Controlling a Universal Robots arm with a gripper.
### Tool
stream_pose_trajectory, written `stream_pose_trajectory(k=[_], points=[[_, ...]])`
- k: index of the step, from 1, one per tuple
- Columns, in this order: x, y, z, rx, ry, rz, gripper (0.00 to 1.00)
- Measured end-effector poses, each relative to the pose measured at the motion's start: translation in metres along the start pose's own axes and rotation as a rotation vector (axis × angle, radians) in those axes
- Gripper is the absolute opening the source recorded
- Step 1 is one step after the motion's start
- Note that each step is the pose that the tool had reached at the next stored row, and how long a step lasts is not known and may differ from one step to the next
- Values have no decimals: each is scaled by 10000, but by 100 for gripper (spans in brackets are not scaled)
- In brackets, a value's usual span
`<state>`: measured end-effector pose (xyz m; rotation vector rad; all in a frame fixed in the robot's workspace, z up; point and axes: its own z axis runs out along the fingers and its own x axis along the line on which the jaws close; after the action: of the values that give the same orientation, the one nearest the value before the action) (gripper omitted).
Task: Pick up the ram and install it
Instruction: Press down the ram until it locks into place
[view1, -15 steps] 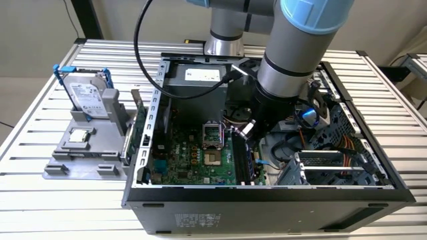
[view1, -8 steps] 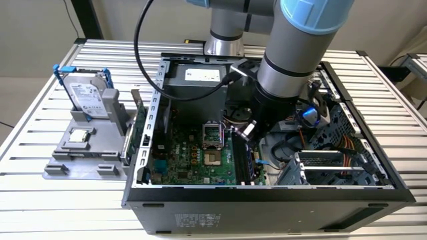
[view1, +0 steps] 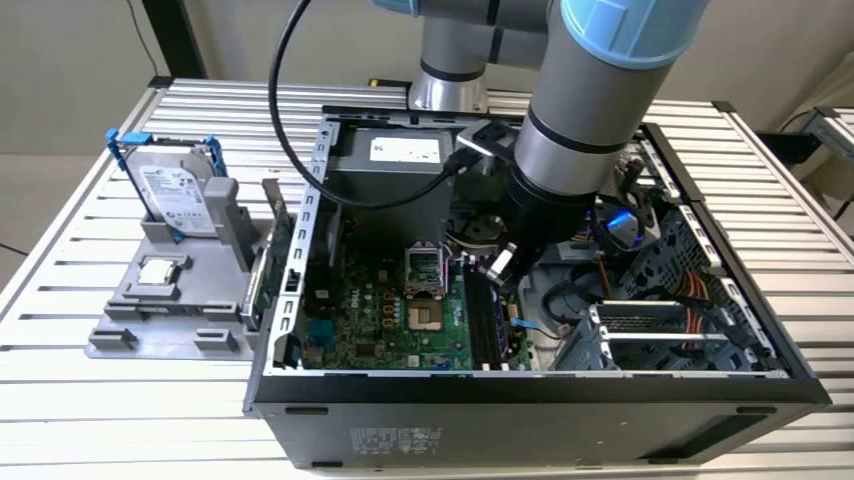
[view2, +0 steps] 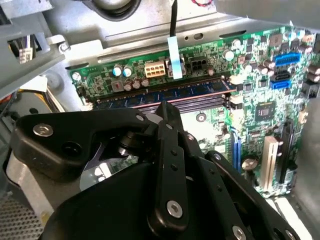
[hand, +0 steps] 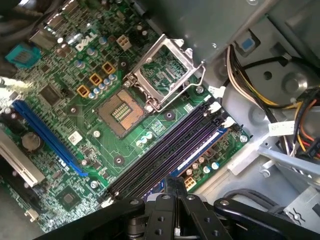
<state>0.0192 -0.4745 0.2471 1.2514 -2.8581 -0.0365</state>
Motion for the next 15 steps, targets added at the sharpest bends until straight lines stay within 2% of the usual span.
stream_pose_trajectory(k=[15], points=[[0,0,0,12,36,-1184,0]])
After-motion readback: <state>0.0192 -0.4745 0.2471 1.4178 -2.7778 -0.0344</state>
